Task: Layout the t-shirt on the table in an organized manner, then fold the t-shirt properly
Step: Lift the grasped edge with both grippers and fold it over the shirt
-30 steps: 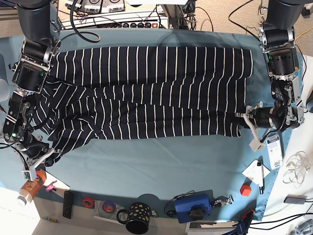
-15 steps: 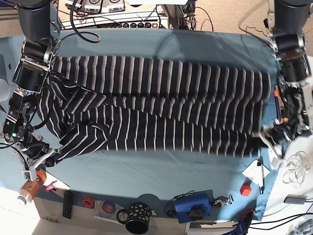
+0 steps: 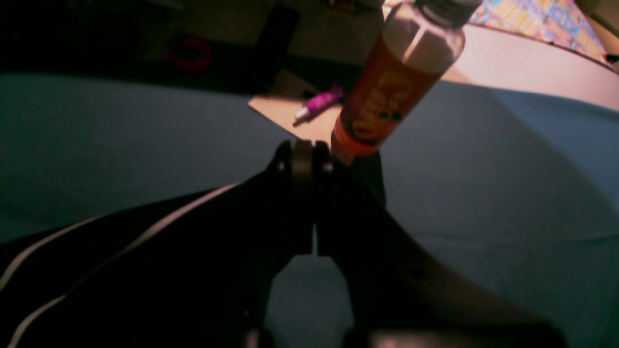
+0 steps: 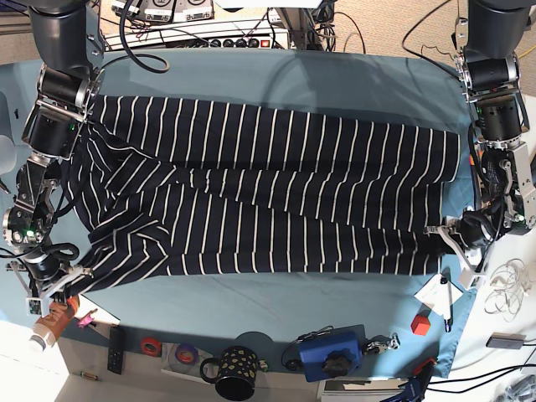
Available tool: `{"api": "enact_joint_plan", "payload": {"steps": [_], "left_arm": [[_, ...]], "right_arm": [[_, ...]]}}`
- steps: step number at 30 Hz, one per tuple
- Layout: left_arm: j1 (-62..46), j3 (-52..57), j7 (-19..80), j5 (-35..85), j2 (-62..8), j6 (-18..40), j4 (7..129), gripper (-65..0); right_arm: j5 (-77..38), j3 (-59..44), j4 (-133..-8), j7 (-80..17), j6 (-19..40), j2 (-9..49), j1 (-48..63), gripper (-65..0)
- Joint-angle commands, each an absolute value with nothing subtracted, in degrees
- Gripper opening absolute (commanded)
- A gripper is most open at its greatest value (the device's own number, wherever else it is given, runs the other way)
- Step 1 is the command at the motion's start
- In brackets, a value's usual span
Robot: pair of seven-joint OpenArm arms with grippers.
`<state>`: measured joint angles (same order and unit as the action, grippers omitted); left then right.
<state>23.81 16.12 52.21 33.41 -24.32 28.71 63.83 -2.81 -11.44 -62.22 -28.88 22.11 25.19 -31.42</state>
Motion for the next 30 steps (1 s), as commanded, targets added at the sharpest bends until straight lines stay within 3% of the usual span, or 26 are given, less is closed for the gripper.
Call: {"api": "enact_joint_plan", "payload": {"steps": [1,9,13,22,30], "left_arm": [[25.5,16.4,49.9,33.4,-25.7,28.5,64.8,-65.0],[25.6,16.4,49.3,35.2,-25.7,28.7,64.8,-65.0],[25.6,16.4,53.5,40.5,-25.7,32.1,64.8,-65.0],[25.7,16.4,51.4,43.7,-25.8,34.6,64.8,-65.0],[25.7,17.7,58.5,46.2,-26.1,34.6,64.8,-65.0]], "right_arm": [[-2.5,-11.7,-63.1,-26.5,21.1,26.2,-33.5,-65.0],[-11.3,-11.7,-63.5,-34.9,26.0,26.1,-33.3,-65.0],[-19.5,-12.5,-66.0,-42.6,29.0,26.3,-32.8,-65.0],[-29.6,-20.8,-69.8,-52.7,34.5,26.3,-32.1,-65.0],[-44.7,-31.0,-69.8,-69.6,40.0,26.3,-32.0,-65.0]]}}
